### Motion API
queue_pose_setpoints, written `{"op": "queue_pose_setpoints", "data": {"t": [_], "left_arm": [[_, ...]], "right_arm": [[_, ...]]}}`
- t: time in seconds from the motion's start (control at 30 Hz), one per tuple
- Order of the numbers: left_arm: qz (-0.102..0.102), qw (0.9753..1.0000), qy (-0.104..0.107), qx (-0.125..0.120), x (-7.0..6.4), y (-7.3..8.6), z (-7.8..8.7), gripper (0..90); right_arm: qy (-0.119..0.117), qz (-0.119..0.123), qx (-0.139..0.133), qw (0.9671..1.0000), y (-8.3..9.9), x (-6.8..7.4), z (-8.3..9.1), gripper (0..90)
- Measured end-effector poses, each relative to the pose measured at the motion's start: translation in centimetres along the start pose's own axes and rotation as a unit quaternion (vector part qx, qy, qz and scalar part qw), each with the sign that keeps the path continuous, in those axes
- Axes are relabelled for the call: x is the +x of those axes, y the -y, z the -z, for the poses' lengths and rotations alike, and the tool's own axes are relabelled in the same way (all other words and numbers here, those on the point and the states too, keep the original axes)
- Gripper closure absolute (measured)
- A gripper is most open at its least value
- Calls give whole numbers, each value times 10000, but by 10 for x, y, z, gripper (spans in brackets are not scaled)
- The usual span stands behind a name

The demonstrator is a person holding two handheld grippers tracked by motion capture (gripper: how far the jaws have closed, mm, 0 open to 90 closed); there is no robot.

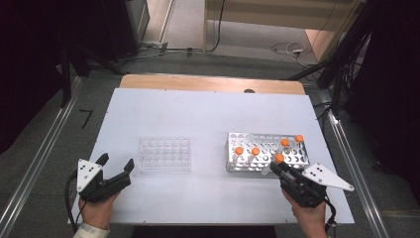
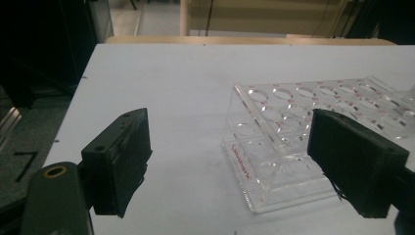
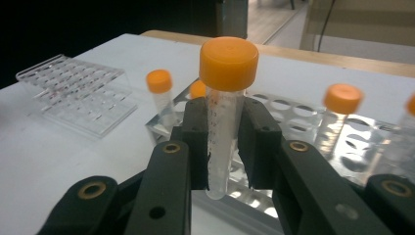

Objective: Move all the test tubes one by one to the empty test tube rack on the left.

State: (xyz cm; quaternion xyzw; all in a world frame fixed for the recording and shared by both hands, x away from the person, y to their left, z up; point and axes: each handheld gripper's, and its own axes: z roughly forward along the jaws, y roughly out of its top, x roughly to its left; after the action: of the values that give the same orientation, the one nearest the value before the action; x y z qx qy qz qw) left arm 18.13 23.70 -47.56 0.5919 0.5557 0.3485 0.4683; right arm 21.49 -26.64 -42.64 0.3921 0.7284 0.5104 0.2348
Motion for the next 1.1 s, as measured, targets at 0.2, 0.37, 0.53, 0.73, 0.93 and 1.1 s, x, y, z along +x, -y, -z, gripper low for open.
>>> {"op": "queue_pose_setpoints", "data": {"t": [0.2,0.37,0.53,0.73,0.93,1.1], "left_arm": [[-40,9998,190,-36,-8,-2,-1,171],[-92,9994,333,-95,-14,-6,-3,184],[-220,9987,450,-137,-22,-11,-9,206],[-357,9972,640,-126,-35,-17,-18,216],[-482,9940,967,-158,-54,-21,-21,254],[-539,9882,1427,-131,-75,-28,-23,284]], "right_arm": [[-262,194,192,9993,3,18,-19,727],[-378,247,223,9987,3,26,-23,727],[-549,340,286,9975,3,37,-31,727],[-777,445,388,9952,2,52,-44,727],[-957,502,453,9931,0,62,-55,727],[-1113,586,487,9909,-1,73,-66,727]]}}
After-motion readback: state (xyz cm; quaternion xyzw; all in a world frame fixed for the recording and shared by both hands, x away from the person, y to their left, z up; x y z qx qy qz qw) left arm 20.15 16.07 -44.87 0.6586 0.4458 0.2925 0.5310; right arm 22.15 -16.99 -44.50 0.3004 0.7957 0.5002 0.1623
